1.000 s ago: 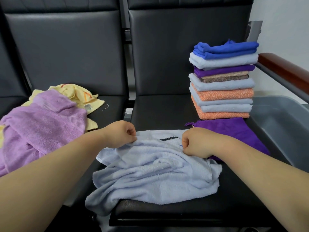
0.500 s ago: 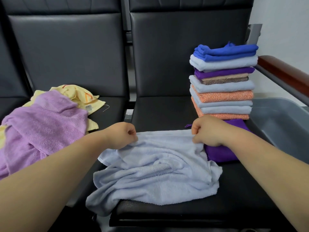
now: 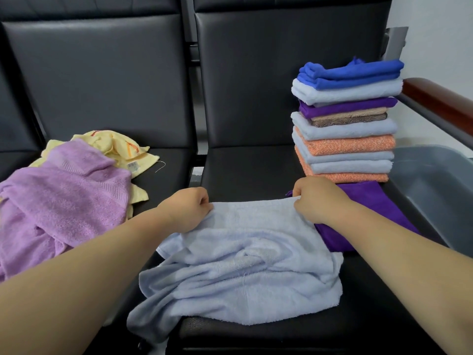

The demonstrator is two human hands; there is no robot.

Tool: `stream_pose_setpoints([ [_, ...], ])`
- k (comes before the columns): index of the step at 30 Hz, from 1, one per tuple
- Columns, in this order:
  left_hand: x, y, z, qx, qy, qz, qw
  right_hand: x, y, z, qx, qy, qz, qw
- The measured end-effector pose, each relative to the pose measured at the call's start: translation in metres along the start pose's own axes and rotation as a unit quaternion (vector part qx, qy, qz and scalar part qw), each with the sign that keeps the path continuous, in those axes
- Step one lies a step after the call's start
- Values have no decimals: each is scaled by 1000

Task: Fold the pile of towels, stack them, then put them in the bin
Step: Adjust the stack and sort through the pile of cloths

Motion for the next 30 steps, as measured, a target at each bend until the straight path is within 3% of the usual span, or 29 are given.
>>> stream_pose_setpoints([
  [10,1,1,0,2,-58,5,998,-2,-10,11,-2,-12,-17,1000],
  [16,-13,8,-27,-66,16,41,997,-13,-8,-12,37,49,-16,998],
  [21,-36,10,-56,-43,20,71,996,-21,-2,-20,67,63,-1,996],
  [26,-61,-17,-63,33,-10,27,999,-23,-5,-22,47,64,-14,997],
  [30,-70,-37,-67,10,9,-6,1000,-30,-8,-22,27,73,-13,997],
])
Point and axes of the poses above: each hand's wrist, its own x-axis towards the middle knuckle, its own z-axis out of the palm, y = z × x, the point moved 6 cm from there along x, towards the middle knuckle, and after that the axes turned 3 degrees about -z, right-handed, at the moved point
